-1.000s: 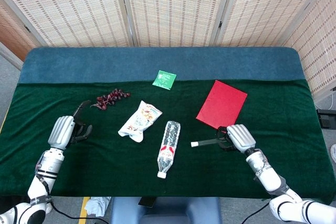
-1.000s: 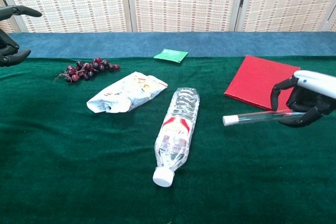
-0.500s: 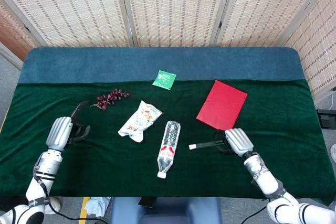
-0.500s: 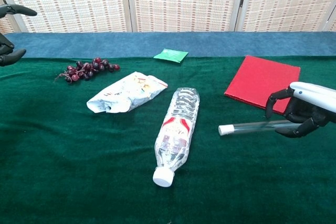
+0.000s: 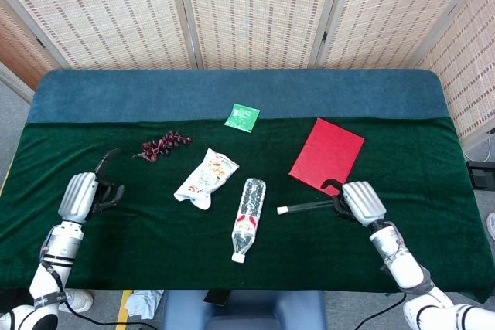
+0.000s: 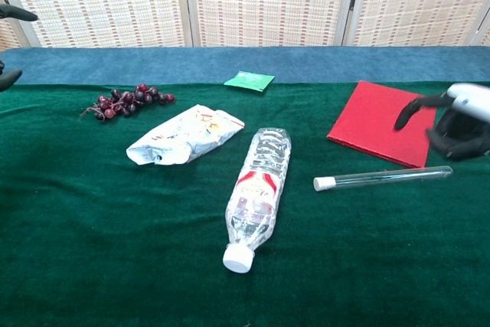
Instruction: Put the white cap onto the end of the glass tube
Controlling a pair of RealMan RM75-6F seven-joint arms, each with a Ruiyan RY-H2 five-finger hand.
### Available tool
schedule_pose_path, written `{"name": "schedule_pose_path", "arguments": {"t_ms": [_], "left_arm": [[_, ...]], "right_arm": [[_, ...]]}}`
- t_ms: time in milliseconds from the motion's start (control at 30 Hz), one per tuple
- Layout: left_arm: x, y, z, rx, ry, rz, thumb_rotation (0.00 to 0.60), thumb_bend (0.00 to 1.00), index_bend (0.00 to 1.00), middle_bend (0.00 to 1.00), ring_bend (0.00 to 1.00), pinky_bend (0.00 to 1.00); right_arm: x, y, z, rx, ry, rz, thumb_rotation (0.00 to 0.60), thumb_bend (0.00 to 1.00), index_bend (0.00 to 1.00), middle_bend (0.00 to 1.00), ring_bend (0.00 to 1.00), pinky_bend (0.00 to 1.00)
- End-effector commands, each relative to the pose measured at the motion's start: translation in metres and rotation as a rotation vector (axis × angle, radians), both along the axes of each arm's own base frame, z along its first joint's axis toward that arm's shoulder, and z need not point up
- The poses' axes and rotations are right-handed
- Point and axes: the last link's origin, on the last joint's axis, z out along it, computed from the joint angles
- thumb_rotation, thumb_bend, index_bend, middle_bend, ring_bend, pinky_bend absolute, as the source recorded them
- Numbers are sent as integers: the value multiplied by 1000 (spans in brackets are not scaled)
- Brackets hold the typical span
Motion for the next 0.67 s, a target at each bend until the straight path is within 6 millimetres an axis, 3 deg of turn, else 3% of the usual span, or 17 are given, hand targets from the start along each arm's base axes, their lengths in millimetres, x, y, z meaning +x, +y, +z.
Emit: {"name": "schedule_pose_path", "arguments": {"t_ms": [33,100,200,267,433,567,667], "left_arm": [[-9,-4,8,-14,78,42,600,508,186,885,667,627],[-17,-10,16,10,155,68,600,507,202,812,595,521],[-28,-24,25,68,228,113,600,507,244,699,487,396],[-35,-32,28,93,260,137,600,507,252,656,443,360],[-52,-59,36,121,295,187,600,495,248,582,382,292],[-59,-81,44,145,284,205,600,477,231,518,336,242],[-60,-97,47,196,256,208,600,473,216,498,320,238]], "right_arm": [[0,9,36,-109,30,17,600,753,354,885,1000,1000],[-5,18,59,-180,65,14,600,754,365,798,965,950],[-14,36,83,-255,88,-12,600,753,363,646,818,774],[-19,46,93,-279,90,-29,600,753,343,515,695,644],[-32,74,114,-320,78,-65,600,754,175,204,296,326],[-42,93,124,-359,91,-85,600,744,95,98,141,176],[-49,106,129,-385,92,-102,600,736,78,88,120,146]]}}
